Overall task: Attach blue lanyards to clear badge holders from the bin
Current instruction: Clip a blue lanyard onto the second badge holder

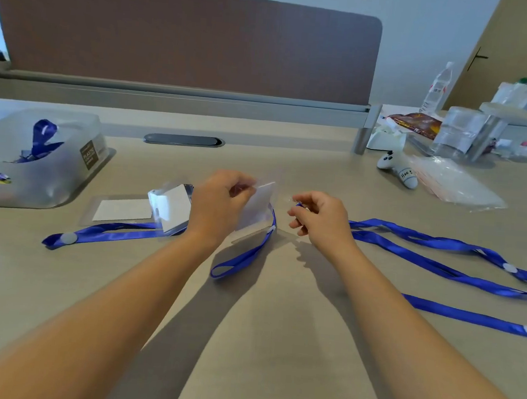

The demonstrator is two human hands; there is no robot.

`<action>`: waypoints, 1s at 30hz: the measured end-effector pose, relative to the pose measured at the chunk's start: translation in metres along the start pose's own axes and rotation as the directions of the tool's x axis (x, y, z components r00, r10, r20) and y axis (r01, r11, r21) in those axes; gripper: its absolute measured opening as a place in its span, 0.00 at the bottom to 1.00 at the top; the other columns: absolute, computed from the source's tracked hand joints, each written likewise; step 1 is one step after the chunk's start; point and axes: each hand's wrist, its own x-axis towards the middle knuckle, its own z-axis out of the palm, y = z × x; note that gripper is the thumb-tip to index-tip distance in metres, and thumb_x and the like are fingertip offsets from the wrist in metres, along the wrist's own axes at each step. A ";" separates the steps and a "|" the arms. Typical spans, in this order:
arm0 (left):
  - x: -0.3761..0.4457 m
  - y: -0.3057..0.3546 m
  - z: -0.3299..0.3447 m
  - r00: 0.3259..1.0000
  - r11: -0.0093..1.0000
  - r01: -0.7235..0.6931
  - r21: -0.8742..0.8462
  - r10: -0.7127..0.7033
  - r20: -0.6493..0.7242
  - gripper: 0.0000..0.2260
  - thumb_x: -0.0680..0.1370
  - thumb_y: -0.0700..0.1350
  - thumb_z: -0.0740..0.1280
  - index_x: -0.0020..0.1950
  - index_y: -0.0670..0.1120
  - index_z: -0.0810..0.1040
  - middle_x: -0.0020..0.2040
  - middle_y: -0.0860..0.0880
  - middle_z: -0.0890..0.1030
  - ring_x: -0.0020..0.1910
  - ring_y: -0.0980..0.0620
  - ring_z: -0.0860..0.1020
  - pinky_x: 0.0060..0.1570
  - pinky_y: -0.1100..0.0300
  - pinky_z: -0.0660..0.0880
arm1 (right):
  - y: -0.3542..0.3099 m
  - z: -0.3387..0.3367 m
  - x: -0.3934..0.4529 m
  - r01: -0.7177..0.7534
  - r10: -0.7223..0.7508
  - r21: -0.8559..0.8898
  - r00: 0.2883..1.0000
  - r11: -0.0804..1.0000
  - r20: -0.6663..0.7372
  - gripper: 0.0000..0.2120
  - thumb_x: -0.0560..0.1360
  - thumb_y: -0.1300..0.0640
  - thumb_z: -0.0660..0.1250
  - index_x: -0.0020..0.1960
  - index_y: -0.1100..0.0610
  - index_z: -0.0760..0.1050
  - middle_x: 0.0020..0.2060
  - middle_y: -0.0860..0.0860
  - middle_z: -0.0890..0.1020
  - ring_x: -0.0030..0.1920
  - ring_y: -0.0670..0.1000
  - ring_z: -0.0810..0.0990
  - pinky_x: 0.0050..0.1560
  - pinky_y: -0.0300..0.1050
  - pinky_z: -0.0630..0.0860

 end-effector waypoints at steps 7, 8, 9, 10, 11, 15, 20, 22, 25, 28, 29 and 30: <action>-0.002 0.002 -0.007 1.000 1.000 0.015 0.009 -0.015 0.010 0.07 0.73 0.38 0.65 0.49 0.39 0.78 0.48 0.39 0.80 0.43 0.50 0.73 0.44 0.59 0.71 | -0.020 0.009 -0.004 0.020 -0.018 0.089 1.000 0.996 -0.025 0.10 0.73 0.61 0.65 0.33 0.54 0.72 0.29 0.49 0.77 0.26 0.46 0.71 0.22 0.28 0.67; -0.001 0.002 -0.008 1.000 1.000 0.016 0.003 -0.016 0.008 0.06 0.73 0.38 0.65 0.48 0.39 0.78 0.47 0.39 0.81 0.43 0.50 0.73 0.43 0.59 0.72 | -0.024 0.011 -0.006 -0.001 0.002 0.109 1.000 0.994 -0.011 0.11 0.73 0.61 0.65 0.33 0.55 0.72 0.29 0.50 0.77 0.26 0.46 0.71 0.22 0.28 0.67; -0.001 0.001 -0.009 1.000 1.000 0.017 -0.006 -0.017 0.004 0.06 0.73 0.38 0.65 0.48 0.39 0.78 0.47 0.39 0.80 0.43 0.49 0.73 0.42 0.60 0.72 | -0.026 0.012 -0.006 -0.017 0.016 0.121 1.000 0.992 0.007 0.11 0.73 0.60 0.65 0.33 0.56 0.72 0.29 0.50 0.77 0.25 0.46 0.70 0.22 0.29 0.67; -0.001 0.000 -0.010 1.000 1.000 0.018 -0.015 -0.018 -0.002 0.06 0.73 0.38 0.65 0.48 0.39 0.78 0.47 0.39 0.80 0.43 0.49 0.73 0.40 0.63 0.71 | -0.029 0.013 -0.007 -0.037 0.034 0.126 0.999 0.991 0.025 0.11 0.74 0.60 0.65 0.33 0.56 0.72 0.28 0.50 0.76 0.25 0.46 0.70 0.23 0.30 0.67; -0.001 0.000 -0.010 1.000 1.000 0.019 -0.022 -0.019 -0.009 0.06 0.73 0.38 0.65 0.48 0.39 0.78 0.46 0.39 0.80 0.42 0.50 0.73 0.39 0.66 0.70 | -0.031 0.014 -0.007 -0.050 0.045 0.127 0.998 0.991 0.043 0.11 0.74 0.60 0.65 0.33 0.57 0.72 0.28 0.51 0.76 0.24 0.46 0.69 0.23 0.31 0.67; -0.001 -0.003 -0.011 1.000 1.000 -0.006 -0.022 0.006 -0.031 0.06 0.73 0.38 0.65 0.48 0.39 0.78 0.47 0.39 0.81 0.42 0.51 0.73 0.39 0.70 0.68 | -0.038 0.018 -0.009 -0.090 0.078 0.143 0.993 0.986 0.088 0.12 0.73 0.60 0.65 0.32 0.58 0.71 0.26 0.51 0.75 0.22 0.46 0.66 0.21 0.31 0.65; -0.002 -0.006 -0.016 0.992 0.992 -0.113 0.057 0.116 -0.043 0.06 0.73 0.37 0.65 0.47 0.37 0.78 0.46 0.37 0.81 0.41 0.51 0.71 0.37 0.72 0.64 | -0.045 0.019 -0.009 -0.132 0.109 0.238 0.988 0.962 0.107 0.15 0.74 0.62 0.65 0.29 0.59 0.69 0.25 0.53 0.73 0.17 0.43 0.63 0.18 0.32 0.62; -0.003 -0.006 -0.017 0.985 0.983 -0.163 0.088 0.167 -0.035 0.06 0.72 0.36 0.66 0.47 0.36 0.79 0.44 0.36 0.81 0.40 0.49 0.72 0.37 0.71 0.64 | -0.046 0.019 -0.009 -0.136 0.110 0.261 0.987 0.956 0.114 0.15 0.74 0.62 0.64 0.29 0.59 0.69 0.25 0.54 0.73 0.15 0.42 0.63 0.18 0.32 0.62; -0.002 -0.008 -0.019 0.982 0.978 -0.185 0.094 0.188 -0.021 0.08 0.72 0.37 0.66 0.49 0.36 0.78 0.44 0.35 0.81 0.40 0.49 0.72 0.37 0.70 0.65 | -0.048 0.021 -0.009 -0.132 0.098 0.289 0.987 0.948 0.129 0.13 0.74 0.61 0.64 0.30 0.60 0.70 0.26 0.53 0.74 0.15 0.41 0.63 0.18 0.31 0.63; -0.001 -0.009 -0.020 0.987 0.986 -0.163 0.032 0.163 -0.002 0.11 0.72 0.37 0.65 0.54 0.39 0.77 0.46 0.37 0.81 0.41 0.51 0.73 0.38 0.74 0.66 | -0.049 0.023 -0.010 -0.119 0.079 0.307 0.987 0.944 0.142 0.11 0.75 0.60 0.64 0.33 0.58 0.73 0.27 0.52 0.76 0.16 0.40 0.67 0.20 0.31 0.65; 0.000 -0.009 -0.020 0.989 0.988 -0.151 0.013 0.151 0.000 0.12 0.72 0.37 0.65 0.55 0.39 0.76 0.47 0.37 0.81 0.41 0.52 0.73 0.37 0.75 0.68 | -0.049 0.024 -0.010 -0.117 0.077 0.304 0.987 0.945 0.141 0.11 0.75 0.60 0.64 0.34 0.57 0.73 0.28 0.51 0.77 0.18 0.41 0.68 0.21 0.31 0.66; 0.000 -0.009 -0.021 0.990 0.990 -0.144 0.000 0.144 -0.001 0.12 0.73 0.36 0.65 0.55 0.40 0.76 0.47 0.37 0.81 0.42 0.52 0.73 0.37 0.76 0.69 | -0.049 0.025 -0.010 -0.118 0.078 0.301 0.987 0.946 0.142 0.11 0.75 0.60 0.63 0.34 0.57 0.73 0.29 0.51 0.77 0.20 0.42 0.69 0.23 0.32 0.67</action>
